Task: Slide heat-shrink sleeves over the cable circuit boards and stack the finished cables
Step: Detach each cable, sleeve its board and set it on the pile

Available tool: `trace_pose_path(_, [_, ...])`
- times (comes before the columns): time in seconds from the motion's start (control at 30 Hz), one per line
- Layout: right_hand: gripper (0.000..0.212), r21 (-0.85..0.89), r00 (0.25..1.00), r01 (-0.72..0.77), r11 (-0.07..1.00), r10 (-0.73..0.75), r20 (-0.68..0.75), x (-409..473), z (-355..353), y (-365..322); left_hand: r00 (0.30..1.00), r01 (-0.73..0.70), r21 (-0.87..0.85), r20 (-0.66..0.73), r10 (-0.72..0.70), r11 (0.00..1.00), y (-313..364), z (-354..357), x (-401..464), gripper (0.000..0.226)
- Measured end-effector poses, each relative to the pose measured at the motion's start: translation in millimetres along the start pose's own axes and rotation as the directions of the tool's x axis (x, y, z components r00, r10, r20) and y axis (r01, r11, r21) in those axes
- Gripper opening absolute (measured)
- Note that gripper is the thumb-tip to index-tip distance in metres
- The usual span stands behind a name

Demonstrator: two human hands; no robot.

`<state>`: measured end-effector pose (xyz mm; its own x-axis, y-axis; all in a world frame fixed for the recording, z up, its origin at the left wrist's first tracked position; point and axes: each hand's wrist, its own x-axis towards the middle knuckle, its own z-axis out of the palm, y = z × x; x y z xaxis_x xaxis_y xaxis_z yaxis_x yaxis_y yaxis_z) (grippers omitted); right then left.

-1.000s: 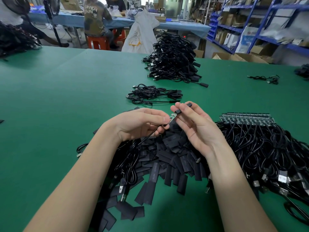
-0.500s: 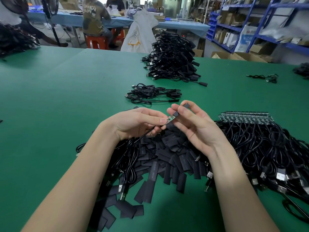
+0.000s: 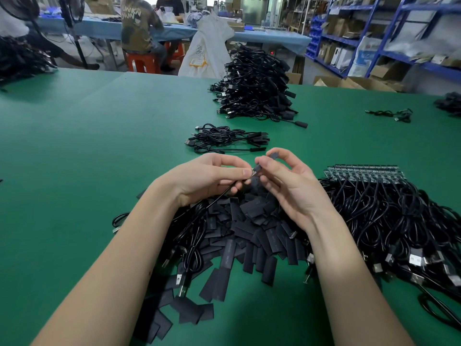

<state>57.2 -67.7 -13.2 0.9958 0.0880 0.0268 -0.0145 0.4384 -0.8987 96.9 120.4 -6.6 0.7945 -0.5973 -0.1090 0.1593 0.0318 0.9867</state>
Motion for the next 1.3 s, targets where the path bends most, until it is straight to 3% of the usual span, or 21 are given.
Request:
trace_pose_path(0.1, [0.024, -0.016, 1.000, 0.020, 1.000, -0.020, -0.021, 0, 2, 1, 0.999, -0.012, 0.083, -0.051, 0.017, 0.996, 4, 2, -2, 0.021])
trace_pose_path(0.27, [0.018, 0.023, 0.981, 0.037, 0.999, -0.032, -0.191, 4, 7, 6, 0.980, -0.008, 0.353, -0.182, 0.077, 0.936, 13, 5, -4, 0.021])
trace_pose_path(0.4, [0.017, 0.010, 0.981, 0.040, 0.999, -0.037, -0.190, 5, 7, 5, 0.970, -0.037, 0.497, -0.192, 0.151, 0.867, 16, 1, -6, 0.014])
trace_pose_path(0.87, [0.015, 0.162, 0.965, 0.059, 0.985, -0.015, -0.263, 7, 12, 11, 0.893, -0.222, 0.560, -0.212, 0.397, 0.798, 8, 5, 3, 0.006])
trace_pose_path(1.3, [0.014, 0.189, 0.960, 0.079, 0.979, -0.024, -0.279, 7, 10, 10, 0.906, -0.201, 0.519, -0.225, 0.359, 0.831, 9, 5, -1, 0.008])
